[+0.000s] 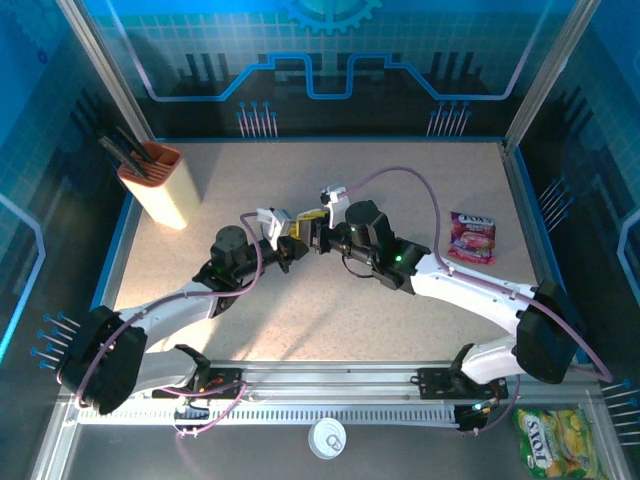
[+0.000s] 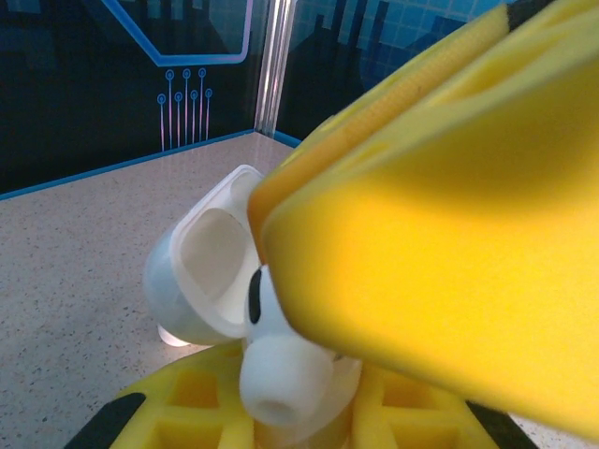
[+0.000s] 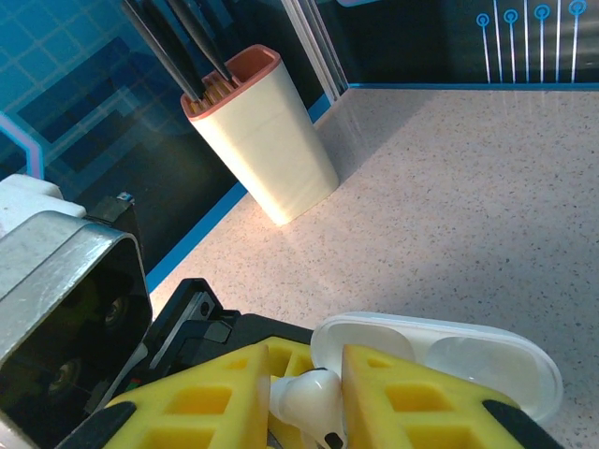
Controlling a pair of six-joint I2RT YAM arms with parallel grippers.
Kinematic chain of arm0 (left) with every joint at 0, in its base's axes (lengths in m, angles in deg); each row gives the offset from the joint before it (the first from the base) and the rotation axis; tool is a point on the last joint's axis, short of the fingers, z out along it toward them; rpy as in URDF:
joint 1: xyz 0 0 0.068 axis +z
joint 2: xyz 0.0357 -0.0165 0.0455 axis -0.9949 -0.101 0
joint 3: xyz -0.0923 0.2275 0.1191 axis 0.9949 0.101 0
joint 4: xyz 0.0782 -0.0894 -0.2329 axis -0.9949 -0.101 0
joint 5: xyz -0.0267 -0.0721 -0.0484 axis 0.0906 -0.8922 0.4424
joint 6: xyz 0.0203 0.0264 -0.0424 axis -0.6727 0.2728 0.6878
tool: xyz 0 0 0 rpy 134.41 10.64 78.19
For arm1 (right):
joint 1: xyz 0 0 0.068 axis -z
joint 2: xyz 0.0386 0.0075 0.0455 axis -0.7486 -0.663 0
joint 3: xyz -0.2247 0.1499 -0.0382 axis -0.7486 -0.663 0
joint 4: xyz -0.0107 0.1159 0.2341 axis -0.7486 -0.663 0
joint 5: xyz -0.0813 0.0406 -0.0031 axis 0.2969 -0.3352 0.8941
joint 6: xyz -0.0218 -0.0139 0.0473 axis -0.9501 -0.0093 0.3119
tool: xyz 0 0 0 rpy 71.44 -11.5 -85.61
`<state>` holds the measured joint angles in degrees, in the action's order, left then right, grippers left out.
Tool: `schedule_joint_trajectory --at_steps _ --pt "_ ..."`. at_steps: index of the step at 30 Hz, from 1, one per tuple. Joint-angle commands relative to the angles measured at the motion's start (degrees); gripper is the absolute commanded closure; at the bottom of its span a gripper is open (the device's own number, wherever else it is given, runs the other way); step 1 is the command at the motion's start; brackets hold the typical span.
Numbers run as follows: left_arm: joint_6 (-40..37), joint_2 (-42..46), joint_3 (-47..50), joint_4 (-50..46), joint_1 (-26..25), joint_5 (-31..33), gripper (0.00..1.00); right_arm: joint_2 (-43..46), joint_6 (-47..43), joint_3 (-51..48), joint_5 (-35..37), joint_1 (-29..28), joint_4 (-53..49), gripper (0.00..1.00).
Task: Insert the wireless bluetooth earbuds into the charging case
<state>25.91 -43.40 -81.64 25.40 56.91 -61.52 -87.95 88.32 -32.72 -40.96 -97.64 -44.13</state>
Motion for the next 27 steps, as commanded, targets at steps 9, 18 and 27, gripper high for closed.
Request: schedule_joint_trajectory --at_steps 9,18,27 --pt "-2.3 2.3 -2.3 1.4 -0.4 0.1 0.85 3.3 -0.3 0.4 -0.3 2.6 -3.5 0.73" --pt "-13.6 3.3 -1.2 -4.6 0.4 -4.2 0.85 6.3 -2.9 7.3 -7.4 4.9 -22.0 0.62" --pt "-20.1 5.4 -4.4 -17.5 1.5 -11.2 0.85 0.3 -5.4 22.2 -12.0 6.3 -48.2 0.65"
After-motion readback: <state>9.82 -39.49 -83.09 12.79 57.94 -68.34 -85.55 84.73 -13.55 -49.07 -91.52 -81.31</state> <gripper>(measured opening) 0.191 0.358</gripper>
